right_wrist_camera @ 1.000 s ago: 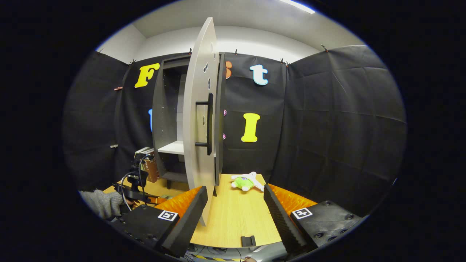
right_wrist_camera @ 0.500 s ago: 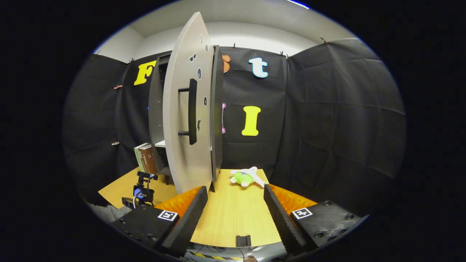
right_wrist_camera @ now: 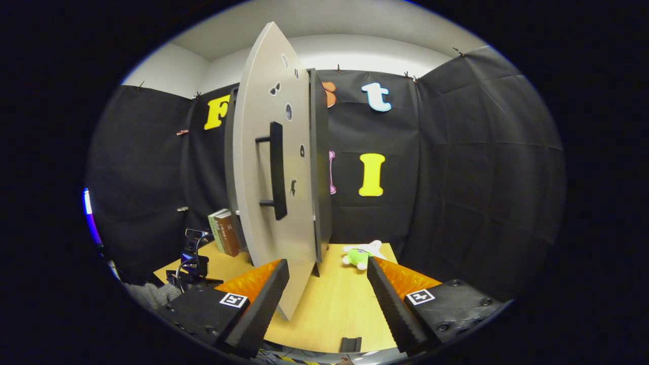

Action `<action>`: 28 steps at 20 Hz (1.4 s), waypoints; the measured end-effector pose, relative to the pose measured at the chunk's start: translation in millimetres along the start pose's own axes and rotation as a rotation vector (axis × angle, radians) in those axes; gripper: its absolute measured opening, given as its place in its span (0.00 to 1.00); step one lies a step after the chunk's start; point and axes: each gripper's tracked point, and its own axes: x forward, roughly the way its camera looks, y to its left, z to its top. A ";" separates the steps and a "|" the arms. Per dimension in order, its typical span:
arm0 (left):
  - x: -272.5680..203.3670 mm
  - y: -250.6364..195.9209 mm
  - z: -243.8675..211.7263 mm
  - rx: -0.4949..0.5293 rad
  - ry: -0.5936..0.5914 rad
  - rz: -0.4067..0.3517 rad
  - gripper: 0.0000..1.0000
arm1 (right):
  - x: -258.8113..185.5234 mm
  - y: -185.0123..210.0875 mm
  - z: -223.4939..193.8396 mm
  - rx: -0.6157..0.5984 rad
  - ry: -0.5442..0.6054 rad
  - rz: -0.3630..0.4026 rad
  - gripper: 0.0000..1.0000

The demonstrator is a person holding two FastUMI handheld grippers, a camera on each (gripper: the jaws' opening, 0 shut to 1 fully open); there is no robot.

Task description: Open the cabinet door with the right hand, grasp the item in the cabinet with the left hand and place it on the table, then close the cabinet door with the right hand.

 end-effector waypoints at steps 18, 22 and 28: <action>-200.7 -14.9 222.1 0.184 -0.623 -0.028 0.92 | 70.8 68.4 20.9 -0.101 -0.086 0.247 0.95; -194.9 2.2 244.9 0.169 -0.636 -0.117 0.92 | 80.2 122.7 14.0 -0.075 -0.070 0.240 0.95; -193.5 44.8 249.6 0.200 -0.635 -0.237 0.92 | 124.2 198.8 3.0 -0.040 -0.085 0.214 0.96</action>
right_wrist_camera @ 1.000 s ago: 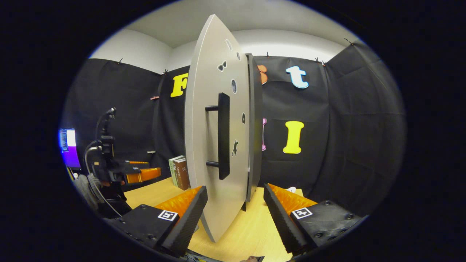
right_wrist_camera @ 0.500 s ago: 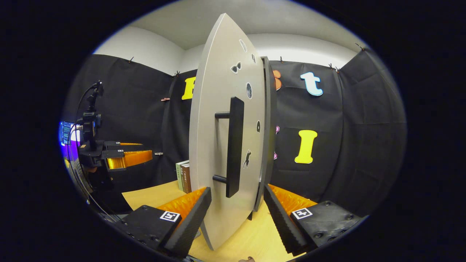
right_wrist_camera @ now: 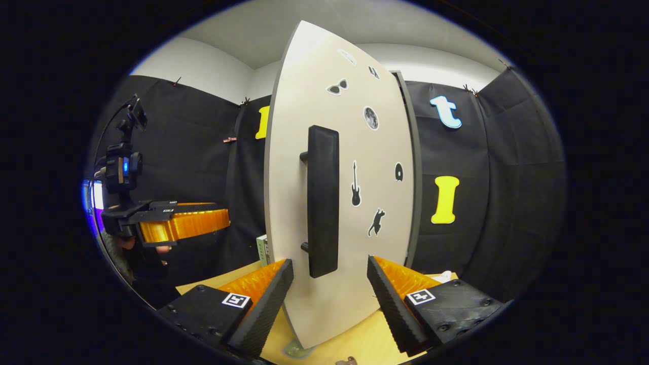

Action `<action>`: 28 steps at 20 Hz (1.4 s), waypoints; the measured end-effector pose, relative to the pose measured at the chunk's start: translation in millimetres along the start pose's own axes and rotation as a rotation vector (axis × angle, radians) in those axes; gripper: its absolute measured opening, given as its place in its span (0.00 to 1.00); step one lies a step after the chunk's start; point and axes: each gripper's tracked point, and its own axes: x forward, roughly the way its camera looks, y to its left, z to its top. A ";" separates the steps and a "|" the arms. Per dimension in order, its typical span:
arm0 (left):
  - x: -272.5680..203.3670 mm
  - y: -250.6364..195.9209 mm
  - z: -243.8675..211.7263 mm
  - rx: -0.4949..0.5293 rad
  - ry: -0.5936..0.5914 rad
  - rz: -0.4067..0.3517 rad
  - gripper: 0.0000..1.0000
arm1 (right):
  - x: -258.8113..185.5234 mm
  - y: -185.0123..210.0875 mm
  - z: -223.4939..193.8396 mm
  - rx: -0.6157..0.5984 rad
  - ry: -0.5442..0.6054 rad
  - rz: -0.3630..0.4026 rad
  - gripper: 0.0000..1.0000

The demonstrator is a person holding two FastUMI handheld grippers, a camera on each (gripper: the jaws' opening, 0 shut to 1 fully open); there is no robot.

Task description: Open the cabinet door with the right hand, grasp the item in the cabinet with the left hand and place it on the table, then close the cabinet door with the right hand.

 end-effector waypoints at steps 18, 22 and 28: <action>17.9 -8.4 -10.9 -0.062 0.031 -0.046 0.94 | -12.1 -77.9 27.1 0.016 -0.105 -0.359 0.98; 23.8 -18.1 -11.4 -0.097 0.019 -0.048 0.94 | -7.8 -84.4 34.5 -0.024 -0.127 -0.372 0.98; 28.8 -13.7 -6.6 -0.073 0.001 -0.027 0.94 | 1.4 -86.5 32.0 -0.091 -0.117 -0.385 0.98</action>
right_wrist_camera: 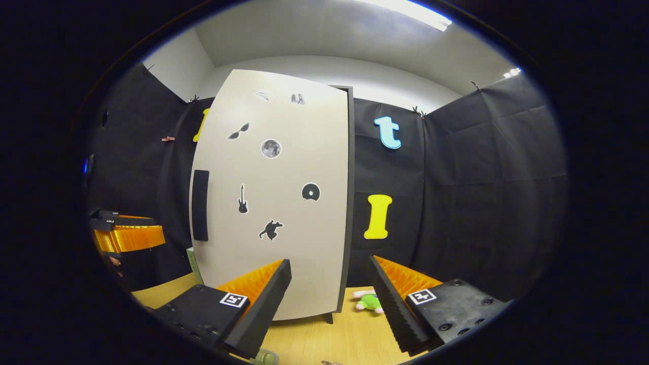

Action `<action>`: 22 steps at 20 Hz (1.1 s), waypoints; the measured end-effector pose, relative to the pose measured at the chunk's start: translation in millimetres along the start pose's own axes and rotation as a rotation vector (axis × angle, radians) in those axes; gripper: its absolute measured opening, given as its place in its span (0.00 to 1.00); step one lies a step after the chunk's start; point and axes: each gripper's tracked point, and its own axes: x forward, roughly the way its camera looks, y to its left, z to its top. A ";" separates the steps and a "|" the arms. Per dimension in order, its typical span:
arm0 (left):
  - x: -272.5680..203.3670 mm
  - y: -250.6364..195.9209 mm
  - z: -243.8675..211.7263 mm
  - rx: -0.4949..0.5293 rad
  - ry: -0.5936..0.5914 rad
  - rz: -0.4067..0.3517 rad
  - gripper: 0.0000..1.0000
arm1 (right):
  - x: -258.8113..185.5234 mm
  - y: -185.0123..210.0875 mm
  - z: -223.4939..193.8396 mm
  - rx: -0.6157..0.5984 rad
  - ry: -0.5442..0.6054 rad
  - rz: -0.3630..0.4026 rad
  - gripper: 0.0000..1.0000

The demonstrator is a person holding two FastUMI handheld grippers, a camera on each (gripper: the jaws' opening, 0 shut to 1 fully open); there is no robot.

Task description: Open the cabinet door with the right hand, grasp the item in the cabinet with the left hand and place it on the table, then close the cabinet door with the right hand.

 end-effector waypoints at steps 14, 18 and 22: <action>-6.4 0.6 5.0 0.011 -0.013 0.024 0.94 | -15.5 -2.3 10.8 -0.004 -0.013 0.006 0.97; -6.0 0.3 6.1 0.021 -0.018 0.033 0.94 | -18.4 -1.2 13.8 -0.003 -0.014 0.011 0.97; -5.5 -0.7 7.4 0.025 -0.021 0.039 0.94 | -20.9 -0.5 14.5 0.000 -0.013 0.021 0.97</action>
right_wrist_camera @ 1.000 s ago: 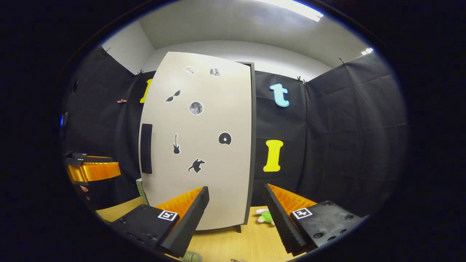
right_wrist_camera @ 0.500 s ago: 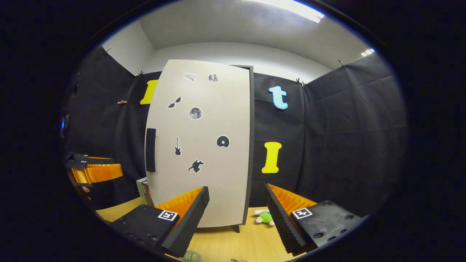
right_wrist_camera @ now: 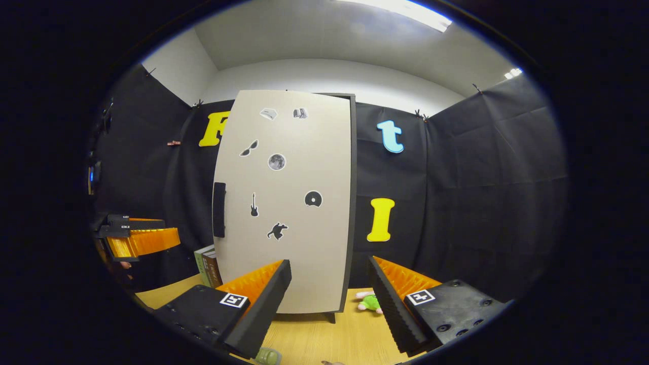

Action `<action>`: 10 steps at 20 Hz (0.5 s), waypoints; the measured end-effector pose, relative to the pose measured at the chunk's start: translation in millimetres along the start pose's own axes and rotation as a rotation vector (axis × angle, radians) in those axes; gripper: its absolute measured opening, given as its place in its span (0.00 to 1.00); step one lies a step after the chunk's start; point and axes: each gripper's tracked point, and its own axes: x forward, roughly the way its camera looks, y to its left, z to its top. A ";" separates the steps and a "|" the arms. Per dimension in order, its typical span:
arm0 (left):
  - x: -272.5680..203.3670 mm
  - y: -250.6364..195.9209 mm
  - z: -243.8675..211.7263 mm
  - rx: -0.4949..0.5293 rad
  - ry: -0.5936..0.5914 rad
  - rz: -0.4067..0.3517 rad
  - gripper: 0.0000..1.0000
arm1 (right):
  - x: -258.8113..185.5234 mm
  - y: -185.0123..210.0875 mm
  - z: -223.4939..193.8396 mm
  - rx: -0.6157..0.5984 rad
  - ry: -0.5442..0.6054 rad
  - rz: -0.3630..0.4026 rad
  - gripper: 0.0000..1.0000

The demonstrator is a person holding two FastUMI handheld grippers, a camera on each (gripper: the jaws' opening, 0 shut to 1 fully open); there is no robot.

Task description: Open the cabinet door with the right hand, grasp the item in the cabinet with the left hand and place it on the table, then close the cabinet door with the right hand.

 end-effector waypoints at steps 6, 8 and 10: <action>-0.1 6.6 -3.2 -0.005 0.004 0.027 0.94 | -1.3 1.6 -2.7 0.001 0.010 0.019 0.97; 0.5 9.1 -3.7 -0.011 0.006 0.035 0.94 | -0.6 2.5 -2.8 -0.001 0.009 0.022 0.97; 0.3 13.0 -4.6 -0.007 0.007 0.044 0.94 | 1.9 4.0 -1.1 -0.002 0.004 0.027 0.97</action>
